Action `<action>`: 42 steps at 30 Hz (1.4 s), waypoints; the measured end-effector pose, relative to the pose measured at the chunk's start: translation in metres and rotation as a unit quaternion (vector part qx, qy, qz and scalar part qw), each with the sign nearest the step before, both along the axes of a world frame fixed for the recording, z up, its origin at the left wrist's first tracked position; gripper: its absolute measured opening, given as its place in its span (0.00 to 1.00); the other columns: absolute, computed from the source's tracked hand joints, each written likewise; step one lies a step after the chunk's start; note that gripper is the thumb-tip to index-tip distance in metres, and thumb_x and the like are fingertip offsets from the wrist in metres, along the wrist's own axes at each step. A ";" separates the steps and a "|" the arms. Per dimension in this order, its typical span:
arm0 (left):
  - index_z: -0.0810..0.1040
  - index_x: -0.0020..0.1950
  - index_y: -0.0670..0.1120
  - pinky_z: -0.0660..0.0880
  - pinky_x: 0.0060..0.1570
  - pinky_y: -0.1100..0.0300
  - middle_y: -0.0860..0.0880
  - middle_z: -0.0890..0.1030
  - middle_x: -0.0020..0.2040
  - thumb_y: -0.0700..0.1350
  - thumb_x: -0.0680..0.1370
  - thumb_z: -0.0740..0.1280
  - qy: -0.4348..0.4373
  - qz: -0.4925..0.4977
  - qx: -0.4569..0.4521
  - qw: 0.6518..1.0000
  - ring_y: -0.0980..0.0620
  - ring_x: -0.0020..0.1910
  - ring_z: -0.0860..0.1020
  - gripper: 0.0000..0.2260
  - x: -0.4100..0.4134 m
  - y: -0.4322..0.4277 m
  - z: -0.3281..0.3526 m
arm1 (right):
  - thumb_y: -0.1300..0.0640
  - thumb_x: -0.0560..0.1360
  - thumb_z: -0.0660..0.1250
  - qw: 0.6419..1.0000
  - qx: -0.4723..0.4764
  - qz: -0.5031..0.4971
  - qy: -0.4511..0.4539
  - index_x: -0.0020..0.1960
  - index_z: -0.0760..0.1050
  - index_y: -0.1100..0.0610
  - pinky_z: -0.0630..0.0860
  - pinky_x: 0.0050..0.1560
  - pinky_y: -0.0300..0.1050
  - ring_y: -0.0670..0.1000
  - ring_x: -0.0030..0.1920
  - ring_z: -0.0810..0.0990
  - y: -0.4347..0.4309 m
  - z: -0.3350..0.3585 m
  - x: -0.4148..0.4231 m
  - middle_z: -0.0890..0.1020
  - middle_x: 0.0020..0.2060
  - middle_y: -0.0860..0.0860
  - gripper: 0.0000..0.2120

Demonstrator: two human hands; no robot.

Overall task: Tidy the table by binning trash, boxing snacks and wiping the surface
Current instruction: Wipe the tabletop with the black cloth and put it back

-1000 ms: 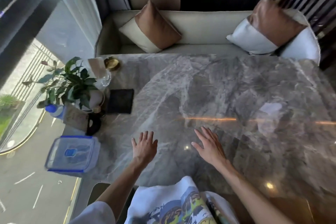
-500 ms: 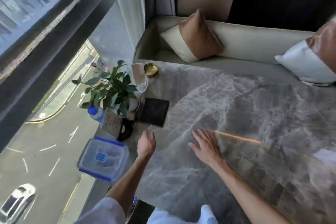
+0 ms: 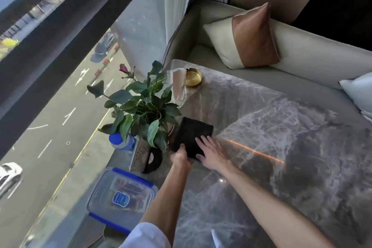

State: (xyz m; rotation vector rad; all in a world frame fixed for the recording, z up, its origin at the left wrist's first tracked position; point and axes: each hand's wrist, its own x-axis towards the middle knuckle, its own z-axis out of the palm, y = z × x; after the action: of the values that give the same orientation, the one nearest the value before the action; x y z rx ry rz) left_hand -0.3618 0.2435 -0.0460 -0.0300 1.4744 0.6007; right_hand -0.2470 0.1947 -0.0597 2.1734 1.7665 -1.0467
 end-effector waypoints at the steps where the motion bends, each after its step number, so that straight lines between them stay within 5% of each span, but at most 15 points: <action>1: 0.65 0.74 0.42 0.69 0.66 0.38 0.39 0.71 0.71 0.41 0.82 0.60 -0.038 0.031 -0.018 0.999 0.38 0.69 0.72 0.20 0.001 0.002 0.000 | 0.46 0.80 0.59 1.000 -0.013 0.003 0.003 0.80 0.49 0.50 0.50 0.78 0.58 0.54 0.80 0.49 0.003 -0.003 -0.001 0.52 0.80 0.51 0.33; 8: 0.65 0.74 0.39 0.70 0.67 0.47 0.38 0.71 0.71 0.49 0.83 0.60 -0.076 -0.040 -0.054 0.995 0.41 0.70 0.71 0.23 0.010 0.013 -0.017 | 0.55 0.79 0.56 0.999 -0.038 -0.001 0.014 0.80 0.50 0.51 0.46 0.79 0.56 0.52 0.80 0.44 -0.004 -0.015 -0.004 0.47 0.80 0.51 0.31; 14: 0.67 0.72 0.37 0.70 0.69 0.48 0.39 0.73 0.70 0.41 0.80 0.63 0.095 -0.073 0.046 0.992 0.41 0.68 0.73 0.22 0.024 0.007 -0.025 | 0.58 0.80 0.52 0.991 -0.057 -0.068 0.101 0.79 0.55 0.50 0.48 0.80 0.53 0.51 0.80 0.49 -0.007 -0.011 0.007 0.52 0.80 0.50 0.28; 15: 0.67 0.72 0.37 0.71 0.68 0.48 0.39 0.73 0.69 0.40 0.79 0.64 0.134 -0.107 0.089 0.981 0.41 0.67 0.74 0.22 0.027 0.003 -0.021 | 0.56 0.81 0.52 0.973 -0.059 -0.157 0.158 0.79 0.57 0.50 0.51 0.79 0.51 0.51 0.79 0.54 -0.008 -0.007 0.009 0.56 0.79 0.51 0.26; 17: 0.69 0.70 0.37 0.72 0.65 0.53 0.40 0.76 0.66 0.41 0.79 0.63 0.178 -0.195 0.184 0.947 0.41 0.65 0.75 0.20 0.035 -0.009 -0.007 | 0.48 0.83 0.51 0.877 -0.050 -0.359 0.315 0.78 0.59 0.53 0.54 0.79 0.49 0.50 0.78 0.59 -0.011 0.003 0.012 0.61 0.78 0.52 0.24; 20: 0.73 0.62 0.40 0.70 0.54 0.62 0.44 0.80 0.56 0.38 0.77 0.63 0.218 -0.331 0.354 0.847 0.43 0.58 0.78 0.14 0.049 -0.033 0.018 | 0.38 0.82 0.44 0.708 -0.036 -0.538 0.457 0.77 0.59 0.57 0.65 0.73 0.44 0.48 0.73 0.69 -0.020 0.018 0.026 0.71 0.73 0.51 0.32; 21: 0.74 0.61 0.41 0.71 0.54 0.59 0.44 0.80 0.54 0.38 0.76 0.64 0.230 -0.385 0.399 0.800 0.43 0.55 0.78 0.13 0.054 -0.043 0.026 | 0.34 0.80 0.43 0.655 -0.026 -0.577 0.487 0.75 0.64 0.56 0.75 0.60 0.39 0.46 0.62 0.79 -0.027 0.025 0.035 0.81 0.63 0.51 0.35; 23: 0.73 0.61 0.45 0.74 0.52 0.53 0.44 0.78 0.54 0.40 0.75 0.64 0.232 -0.488 0.461 0.704 0.43 0.53 0.77 0.15 0.065 -0.066 0.045 | 0.26 0.74 0.45 0.548 -0.009 -0.611 0.571 0.63 0.78 0.54 0.78 0.35 0.37 0.46 0.38 0.85 -0.048 0.041 0.056 0.87 0.40 0.50 0.40; 25: 0.73 0.62 0.50 0.75 0.52 0.51 0.46 0.76 0.56 0.44 0.74 0.63 0.230 -0.581 0.496 0.603 0.44 0.54 0.76 0.16 0.077 -0.094 0.060 | 0.21 0.68 0.50 0.466 0.019 -0.622 0.629 0.55 0.84 0.57 0.81 0.43 0.43 0.52 0.42 0.86 -0.078 0.051 0.074 0.87 0.43 0.54 0.44; 28: 0.72 0.65 0.55 0.72 0.55 0.48 0.46 0.74 0.57 0.48 0.75 0.61 0.265 -0.683 0.538 0.417 0.42 0.57 0.73 0.18 0.096 -0.141 0.074 | 0.21 0.64 0.59 0.389 0.073 -0.638 0.661 0.57 0.83 0.58 0.78 0.60 0.52 0.57 0.54 0.84 -0.144 0.057 0.091 0.85 0.52 0.58 0.44; 33: 0.63 0.73 0.62 0.68 0.55 0.48 0.45 0.72 0.57 0.48 0.78 0.56 0.277 -0.722 0.592 0.225 0.41 0.56 0.71 0.23 0.133 -0.231 0.085 | 0.23 0.62 0.67 0.324 0.129 -0.634 0.691 0.54 0.83 0.60 0.74 0.67 0.55 0.59 0.60 0.81 -0.256 0.062 0.117 0.84 0.53 0.59 0.42; 36: 0.63 0.73 0.62 0.70 0.51 0.48 0.44 0.72 0.55 0.46 0.78 0.57 0.290 -0.708 0.622 0.166 0.40 0.54 0.72 0.24 0.153 -0.293 0.094 | 0.27 0.67 0.66 0.296 0.149 -0.606 0.723 0.63 0.78 0.62 0.66 0.73 0.56 0.60 0.65 0.77 -0.319 0.073 0.138 0.83 0.58 0.60 0.42; 39: 0.63 0.73 0.63 0.71 0.55 0.47 0.43 0.71 0.59 0.44 0.78 0.57 0.276 -0.717 0.617 0.169 0.39 0.57 0.70 0.25 0.178 -0.359 0.105 | 0.34 0.73 0.65 0.287 0.159 -0.618 0.714 0.66 0.76 0.61 0.66 0.73 0.55 0.60 0.66 0.75 -0.389 0.088 0.162 0.81 0.60 0.60 0.34; 42: 0.64 0.73 0.62 0.69 0.60 0.49 0.43 0.69 0.63 0.44 0.79 0.55 0.228 -0.730 0.622 0.171 0.40 0.63 0.67 0.24 0.207 -0.426 0.111 | 0.52 0.75 0.64 0.288 0.172 -0.663 0.669 0.64 0.75 0.62 0.68 0.71 0.50 0.59 0.58 0.79 -0.462 0.099 0.189 0.81 0.56 0.60 0.21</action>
State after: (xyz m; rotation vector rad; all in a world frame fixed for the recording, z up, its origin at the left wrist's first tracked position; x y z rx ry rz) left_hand -0.1548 -0.1829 0.0645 2.7702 0.3253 -0.1410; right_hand -0.0585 -0.2673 0.0390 -0.8341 0.4410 1.1769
